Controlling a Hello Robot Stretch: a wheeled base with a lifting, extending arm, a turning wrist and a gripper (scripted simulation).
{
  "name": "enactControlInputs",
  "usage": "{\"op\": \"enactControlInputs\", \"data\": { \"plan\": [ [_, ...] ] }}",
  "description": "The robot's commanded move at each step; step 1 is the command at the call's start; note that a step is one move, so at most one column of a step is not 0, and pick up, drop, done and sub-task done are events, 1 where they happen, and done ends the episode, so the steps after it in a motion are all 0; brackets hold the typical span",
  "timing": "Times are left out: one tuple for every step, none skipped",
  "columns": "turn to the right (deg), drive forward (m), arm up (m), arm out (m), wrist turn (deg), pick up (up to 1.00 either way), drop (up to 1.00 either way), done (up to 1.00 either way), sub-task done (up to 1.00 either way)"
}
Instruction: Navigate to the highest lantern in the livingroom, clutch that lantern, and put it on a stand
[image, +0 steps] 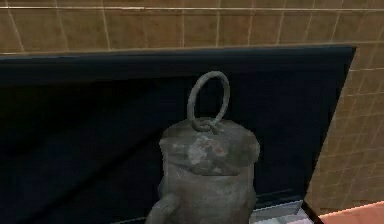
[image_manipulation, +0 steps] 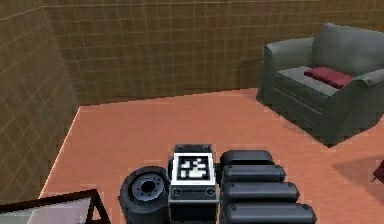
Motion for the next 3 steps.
{"op": "enactControlInputs", "data": {
  "plan": [
    [-9.0,0.0,0.0,0.0,0.0,0.0,0.0,0.0,0.0],
    [-45.0,0.0,0.0,0.0,0.0,0.0,0.0,0.0,0.0],
    [-24.0,0.0,0.0,0.0,0.0,0.0,0.0,0.0,0.0]
  ]
}}
